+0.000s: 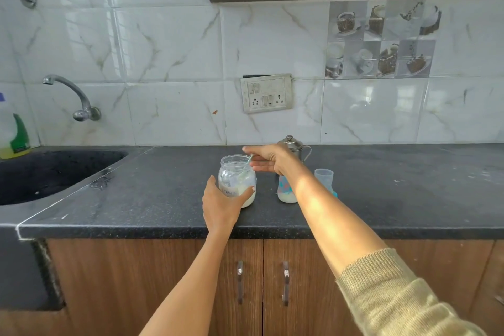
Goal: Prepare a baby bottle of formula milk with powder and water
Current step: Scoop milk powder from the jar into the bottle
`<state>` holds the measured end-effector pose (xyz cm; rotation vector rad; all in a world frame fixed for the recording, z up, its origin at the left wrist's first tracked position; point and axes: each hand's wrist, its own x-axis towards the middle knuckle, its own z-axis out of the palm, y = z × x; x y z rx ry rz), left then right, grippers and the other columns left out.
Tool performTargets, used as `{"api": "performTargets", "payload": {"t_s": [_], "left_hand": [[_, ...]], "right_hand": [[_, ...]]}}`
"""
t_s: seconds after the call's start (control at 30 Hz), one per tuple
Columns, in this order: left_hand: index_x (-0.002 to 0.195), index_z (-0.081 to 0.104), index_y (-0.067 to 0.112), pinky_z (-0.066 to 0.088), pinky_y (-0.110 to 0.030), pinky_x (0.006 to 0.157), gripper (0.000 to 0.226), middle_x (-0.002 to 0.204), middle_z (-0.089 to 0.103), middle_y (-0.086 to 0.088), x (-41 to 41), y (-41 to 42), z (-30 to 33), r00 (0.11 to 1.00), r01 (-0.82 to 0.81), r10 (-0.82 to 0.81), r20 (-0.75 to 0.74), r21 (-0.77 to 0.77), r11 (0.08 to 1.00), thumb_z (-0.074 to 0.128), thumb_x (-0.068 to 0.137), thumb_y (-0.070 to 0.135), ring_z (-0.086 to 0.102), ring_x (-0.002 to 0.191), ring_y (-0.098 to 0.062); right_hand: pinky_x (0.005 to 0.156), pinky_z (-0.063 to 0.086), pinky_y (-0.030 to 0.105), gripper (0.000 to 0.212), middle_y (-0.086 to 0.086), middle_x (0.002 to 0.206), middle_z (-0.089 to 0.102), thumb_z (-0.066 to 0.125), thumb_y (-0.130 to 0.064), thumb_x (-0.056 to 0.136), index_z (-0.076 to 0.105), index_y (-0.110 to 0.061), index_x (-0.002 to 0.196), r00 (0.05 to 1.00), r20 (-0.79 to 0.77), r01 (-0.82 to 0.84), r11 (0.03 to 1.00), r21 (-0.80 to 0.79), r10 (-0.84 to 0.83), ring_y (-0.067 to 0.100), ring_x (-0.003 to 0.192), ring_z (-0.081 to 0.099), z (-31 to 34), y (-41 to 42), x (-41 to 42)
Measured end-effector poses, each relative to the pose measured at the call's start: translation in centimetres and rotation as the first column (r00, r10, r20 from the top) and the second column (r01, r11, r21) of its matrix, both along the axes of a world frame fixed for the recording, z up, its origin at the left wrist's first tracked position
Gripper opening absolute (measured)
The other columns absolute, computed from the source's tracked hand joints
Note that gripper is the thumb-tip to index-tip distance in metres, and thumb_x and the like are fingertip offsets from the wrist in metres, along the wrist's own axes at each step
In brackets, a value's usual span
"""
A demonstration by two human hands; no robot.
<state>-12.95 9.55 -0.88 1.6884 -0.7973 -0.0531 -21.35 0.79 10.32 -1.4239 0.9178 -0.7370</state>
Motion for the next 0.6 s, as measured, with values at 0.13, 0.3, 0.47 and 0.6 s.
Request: {"api": "performTargets", "payload": {"t_s": [0.13, 0.3, 0.47, 0.6], "left_hand": [[0.148, 0.015, 0.014, 0.032, -0.042, 0.109, 0.120, 0.154, 0.025, -0.003, -1.0, 0.3, 0.6, 0.997, -0.067, 0.070, 0.031, -0.081, 0.994, 0.079, 0.057, 0.059, 0.027, 0.141, -0.021], [0.148, 0.010, 0.013, 0.034, -0.037, 0.106, 0.120, 0.156, 0.020, -0.002, -2.9, 0.3, 2.4, 0.977, -0.135, 0.172, 0.129, -0.252, 0.958, 0.078, 0.059, 0.056, 0.023, 0.142, -0.018], [0.148, 0.011, 0.010, 0.028, -0.028, 0.108, 0.116, 0.155, 0.021, -0.003, -5.3, -0.8, 4.9, 0.958, -0.045, 0.135, 0.253, -0.333, 0.942, 0.076, 0.063, 0.054, 0.023, 0.142, -0.017], [0.148, 0.012, 0.011, 0.022, -0.019, 0.106, 0.114, 0.155, 0.021, -0.003, -7.5, -2.4, 6.4, 0.953, 0.087, 0.018, 0.301, -0.331, 0.939, 0.078, 0.064, 0.051, 0.023, 0.142, -0.017]], "right_hand": [[0.039, 0.051, 0.017, 0.030, 0.007, 0.071, 0.059, 0.078, -0.025, 0.076, 0.057, -0.003, 0.076, 1.000, 0.003, 0.022, 1.000, -0.001, -0.022, 0.009, 0.045, 0.061, 0.0, -0.4, -0.3], [0.046, 0.054, 0.018, 0.028, 0.006, 0.073, 0.059, 0.077, -0.024, 0.077, 0.057, -0.004, 0.077, 0.996, 0.083, 0.036, 0.999, 0.000, -0.036, 0.011, 0.059, 0.060, 1.0, -0.8, -1.7], [0.053, 0.058, 0.022, 0.033, 0.007, 0.073, 0.065, 0.084, -0.023, 0.069, 0.063, -0.001, 0.082, 0.977, 0.160, 0.143, 0.990, 0.001, -0.142, 0.013, 0.054, 0.065, 2.4, -2.5, -4.6], [0.068, 0.060, 0.029, 0.047, 0.007, 0.078, 0.064, 0.084, -0.022, 0.068, 0.063, 0.003, 0.101, 0.948, 0.205, 0.246, 0.969, 0.009, -0.243, 0.015, 0.066, 0.064, 3.2, -4.3, -7.3]]}}
